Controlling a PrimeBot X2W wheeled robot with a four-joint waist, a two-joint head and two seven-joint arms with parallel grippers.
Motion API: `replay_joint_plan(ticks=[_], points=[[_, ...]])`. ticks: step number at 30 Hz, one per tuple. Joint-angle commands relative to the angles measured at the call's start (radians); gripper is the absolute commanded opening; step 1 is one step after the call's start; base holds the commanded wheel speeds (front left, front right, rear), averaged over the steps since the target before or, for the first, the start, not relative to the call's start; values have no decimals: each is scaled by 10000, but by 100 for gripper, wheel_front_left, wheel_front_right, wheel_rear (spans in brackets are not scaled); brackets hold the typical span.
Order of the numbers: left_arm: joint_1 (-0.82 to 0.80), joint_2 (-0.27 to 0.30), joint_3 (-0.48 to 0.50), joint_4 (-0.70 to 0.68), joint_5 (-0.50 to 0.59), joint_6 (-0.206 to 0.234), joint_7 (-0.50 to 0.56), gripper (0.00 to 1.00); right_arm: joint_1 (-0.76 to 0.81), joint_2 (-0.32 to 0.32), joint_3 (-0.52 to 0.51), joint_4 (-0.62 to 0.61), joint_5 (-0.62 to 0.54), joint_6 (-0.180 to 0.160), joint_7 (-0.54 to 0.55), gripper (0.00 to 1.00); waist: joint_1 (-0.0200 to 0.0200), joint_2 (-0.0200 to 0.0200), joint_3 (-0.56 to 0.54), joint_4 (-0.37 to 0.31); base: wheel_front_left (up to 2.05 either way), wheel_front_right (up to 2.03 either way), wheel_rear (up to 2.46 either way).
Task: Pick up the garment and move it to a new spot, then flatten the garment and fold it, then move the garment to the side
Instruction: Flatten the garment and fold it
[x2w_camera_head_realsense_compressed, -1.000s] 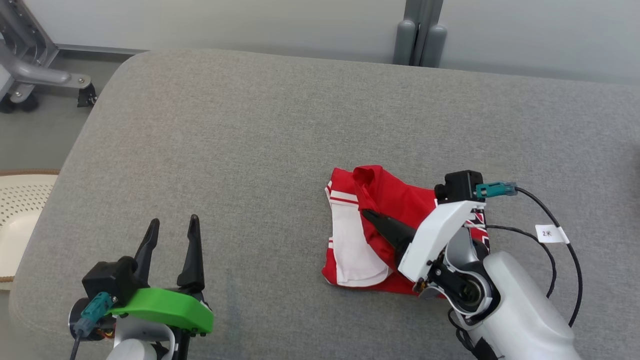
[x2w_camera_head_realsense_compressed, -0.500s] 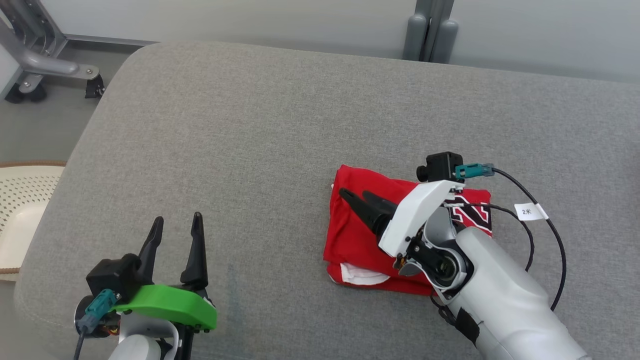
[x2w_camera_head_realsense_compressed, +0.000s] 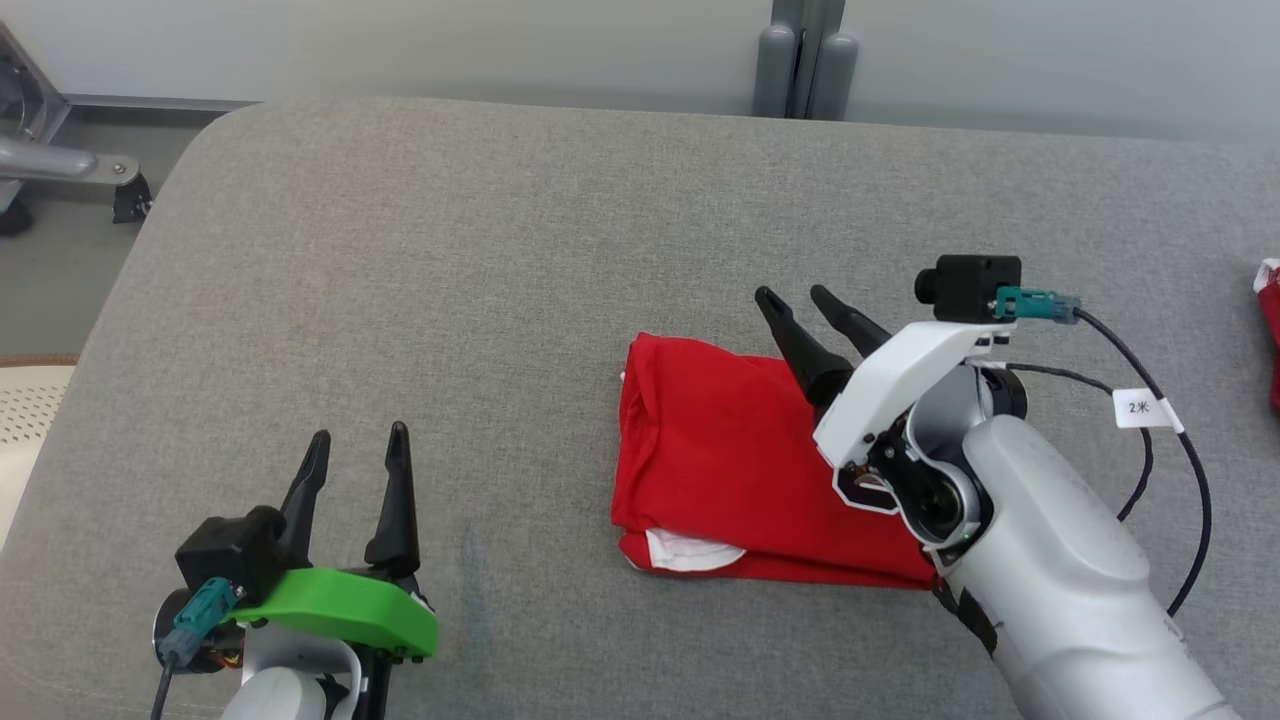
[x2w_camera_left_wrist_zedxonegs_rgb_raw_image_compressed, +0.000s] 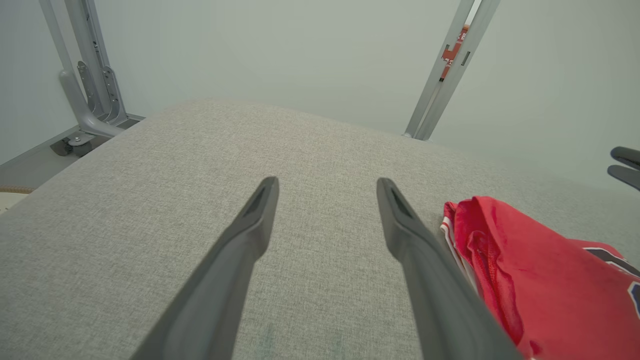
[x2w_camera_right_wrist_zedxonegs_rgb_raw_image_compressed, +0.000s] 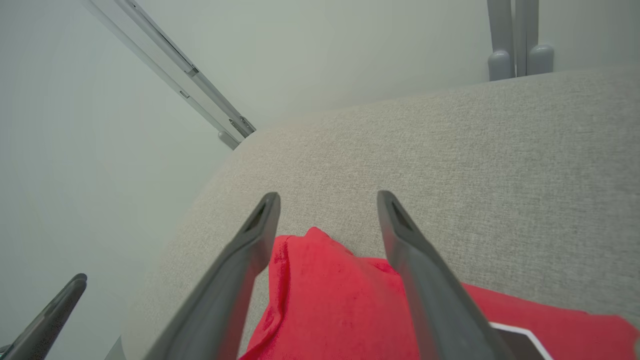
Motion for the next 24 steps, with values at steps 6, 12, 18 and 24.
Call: replay_joint_plan(ticks=[6,12,18,24], points=[[-214,54,0,-30,-86,6,-54,100,898,92,503,-588,-1079,6,142,38,0,0,105,-74,0,0,0],[-317,-14,-78,1,-80,-30,-64,100,1178,149,1333,-342,-1676,6,428,0,0,0,199,292,0,0,0],[-418,-151,-185,85,-90,-72,-112,100,781,240,1655,674,-2053,6,437,0,0,0,280,946,0,0,0],[-407,-302,-201,230,-143,-112,-211,100,129,323,1688,1805,-2260,6,220,0,0,0,368,1534,0,0,0]])
